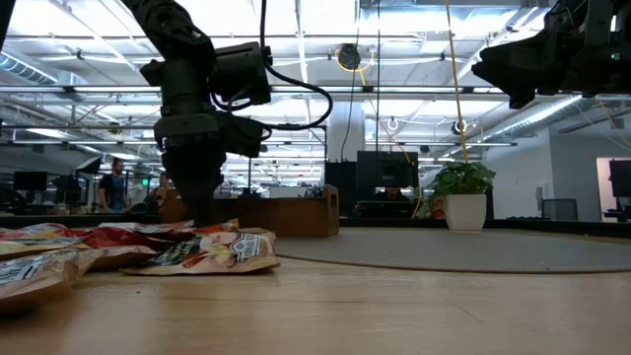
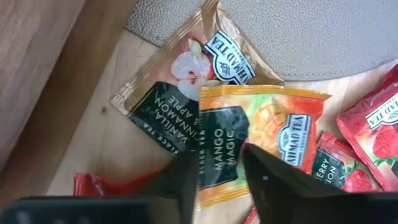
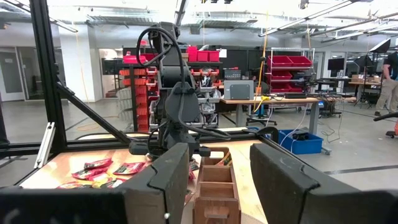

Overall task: Pick & Place Tea
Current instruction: Put the yellow tea bag into the left section of the wooden organizer

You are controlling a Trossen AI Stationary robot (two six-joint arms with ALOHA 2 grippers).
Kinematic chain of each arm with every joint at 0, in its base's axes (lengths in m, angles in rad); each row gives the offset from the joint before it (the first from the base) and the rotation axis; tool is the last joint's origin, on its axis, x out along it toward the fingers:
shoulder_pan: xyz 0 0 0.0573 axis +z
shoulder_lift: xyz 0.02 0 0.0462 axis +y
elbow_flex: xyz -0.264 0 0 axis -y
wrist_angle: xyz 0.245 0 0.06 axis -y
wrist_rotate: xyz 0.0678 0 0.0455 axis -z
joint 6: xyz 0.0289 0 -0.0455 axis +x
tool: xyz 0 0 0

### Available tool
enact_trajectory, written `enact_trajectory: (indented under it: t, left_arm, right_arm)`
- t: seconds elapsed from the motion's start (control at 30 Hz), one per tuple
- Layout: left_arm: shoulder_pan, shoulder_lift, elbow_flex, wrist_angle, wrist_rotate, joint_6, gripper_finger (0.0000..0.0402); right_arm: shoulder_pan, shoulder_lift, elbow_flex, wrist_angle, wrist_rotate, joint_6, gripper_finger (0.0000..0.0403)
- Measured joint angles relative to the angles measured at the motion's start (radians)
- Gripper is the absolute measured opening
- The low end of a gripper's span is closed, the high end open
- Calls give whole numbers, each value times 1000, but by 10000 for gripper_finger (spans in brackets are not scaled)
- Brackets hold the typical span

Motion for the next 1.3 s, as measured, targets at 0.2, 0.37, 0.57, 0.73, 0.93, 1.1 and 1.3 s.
enact_trajectory:
  t: [0.2, 0.37, 0.57, 0.73, 0.93, 1.1, 1.3]
  left_arm:
    - [9, 0, 0, 0, 2, 23, 11]
    - [16, 0, 0, -2, 1, 37, 4]
    - [16, -1, 3, -3, 55, -14, 6]
    - [3, -2, 16, -5, 60, -158, 40]
    - [-94, -3, 42, -9, 41, -269, 123]
    - [-213, -3, 99, -9, -1, -303, 184]
    - [-320, -3, 159, -51, -312, -332, 195]
  right_arm:
    - [0, 0, 0, 0, 0, 0, 155]
    - [0, 0, 0, 0, 0, 0, 155]
    - [0, 0, 0, 0, 0, 0, 155]
    - [0, 0, 0, 0, 0, 0, 155]
    - [0, 0, 0, 0, 0, 0, 155]
    - [0, 0, 0, 0, 0, 0, 155]
    - [0, 0, 0, 0, 0, 0, 155]
